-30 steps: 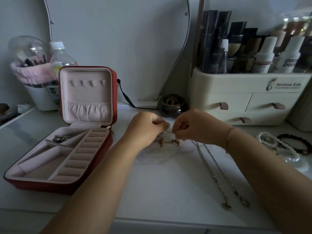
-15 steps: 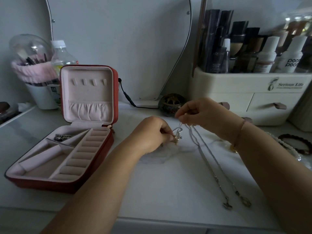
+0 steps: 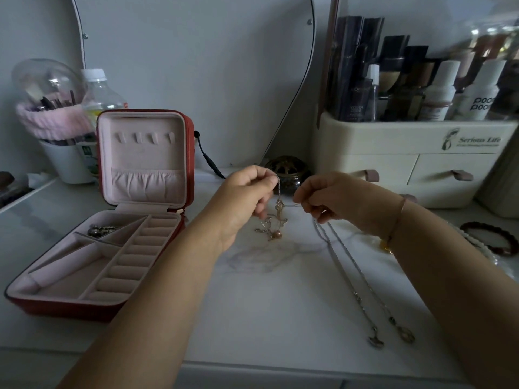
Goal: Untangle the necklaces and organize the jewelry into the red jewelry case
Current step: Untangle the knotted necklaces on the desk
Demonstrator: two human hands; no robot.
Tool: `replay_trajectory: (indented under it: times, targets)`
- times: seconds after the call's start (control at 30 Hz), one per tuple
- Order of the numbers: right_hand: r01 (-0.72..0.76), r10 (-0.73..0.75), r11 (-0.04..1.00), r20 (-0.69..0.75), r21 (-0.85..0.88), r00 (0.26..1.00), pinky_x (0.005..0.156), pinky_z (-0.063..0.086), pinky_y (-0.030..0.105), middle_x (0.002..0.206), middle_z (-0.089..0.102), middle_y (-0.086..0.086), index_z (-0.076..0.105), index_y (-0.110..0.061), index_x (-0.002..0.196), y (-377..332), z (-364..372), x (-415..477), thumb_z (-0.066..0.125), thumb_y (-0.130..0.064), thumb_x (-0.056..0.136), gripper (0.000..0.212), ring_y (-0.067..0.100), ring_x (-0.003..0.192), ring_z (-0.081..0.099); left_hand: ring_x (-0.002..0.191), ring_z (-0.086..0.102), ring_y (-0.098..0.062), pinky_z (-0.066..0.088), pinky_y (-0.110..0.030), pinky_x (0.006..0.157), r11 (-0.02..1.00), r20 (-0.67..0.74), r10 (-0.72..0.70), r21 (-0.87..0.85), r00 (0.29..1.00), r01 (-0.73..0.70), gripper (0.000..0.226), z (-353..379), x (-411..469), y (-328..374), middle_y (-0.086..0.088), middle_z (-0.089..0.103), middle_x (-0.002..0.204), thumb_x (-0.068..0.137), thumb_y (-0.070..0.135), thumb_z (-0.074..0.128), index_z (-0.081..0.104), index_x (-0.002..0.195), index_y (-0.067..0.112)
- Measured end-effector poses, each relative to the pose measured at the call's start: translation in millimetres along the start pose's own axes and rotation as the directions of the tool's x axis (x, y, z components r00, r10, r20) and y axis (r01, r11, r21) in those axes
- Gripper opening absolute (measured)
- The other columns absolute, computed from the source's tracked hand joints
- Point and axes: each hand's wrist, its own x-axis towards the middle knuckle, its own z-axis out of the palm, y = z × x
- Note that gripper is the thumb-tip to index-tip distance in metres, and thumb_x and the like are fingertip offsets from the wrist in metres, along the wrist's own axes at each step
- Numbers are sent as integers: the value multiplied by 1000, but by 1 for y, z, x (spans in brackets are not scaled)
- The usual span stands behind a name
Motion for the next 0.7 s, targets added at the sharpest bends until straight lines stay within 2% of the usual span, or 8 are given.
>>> replay_trajectory:
  times: [0.07,0.13,0.23,0.33,0.4,0.47,0.53,0.7]
  targets:
    - [-4,4,999,6,48,1000,58,39,24,66,49,4,65,-7,93,0,2,0,37,2,93,30,12,58,41,50,31,-8,35,-19,48,1000,8,18,-11,1000,-18,13,0,0,1,8,38,55,97,11,49,58,88,12]
    - [5,-6,997,24,77,1000,54,32,24,62,41,2,66,-6,98,-1,5,0,45,-9,96,22,12,55,33,49,29,-7,28,-18,47,999,14,28,-26,1000,-28,12,-1,-1,2,10,36,53,97,12,51,61,89,12]
    - [81,-79,994,29,-79,996,53,35,22,67,46,8,70,-20,92,-1,8,-1,62,-27,88,12,14,55,34,47,25,-6,22,-20,47,998,7,34,-51,999,-33,12,-1,0,3,10,33,52,96,13,53,63,89,12]
    - [148,-151,984,-16,-102,988,51,37,19,71,52,10,72,-26,82,1,8,0,67,-27,84,5,13,56,36,44,24,-5,20,-18,43,997,-28,27,-68,999,-29,12,-3,1,3,11,31,49,95,14,54,63,88,12]
    - [159,-164,984,-55,-80,985,50,37,19,60,53,1,73,-24,81,2,6,1,68,-25,84,6,9,52,37,43,23,-4,20,-16,41,997,-48,15,-76,999,-18,12,-3,2,4,11,31,48,96,14,54,62,87,13]
    - [171,-172,985,-96,-18,980,51,36,21,52,50,-3,72,-19,79,2,4,2,67,-22,85,8,9,49,37,42,24,-4,19,-16,39,996,-64,-2,-89,998,-4,13,-3,2,4,11,32,48,96,14,53,60,85,14]
    - [199,-187,977,-129,81,974,53,35,24,53,49,1,70,-14,77,1,4,3,66,-16,85,9,12,50,37,45,27,-6,19,-16,39,994,-100,-13,-110,995,2,16,-3,3,3,8,36,52,97,13,50,57,83,15]
    - [210,-178,930,-132,302,975,58,39,22,56,51,-4,61,-12,77,-1,2,2,63,-11,87,9,10,56,41,59,54,-10,38,-22,53,967,-162,-43,-254,986,1,23,-3,4,4,-1,62,74,100,14,41,52,80,17]
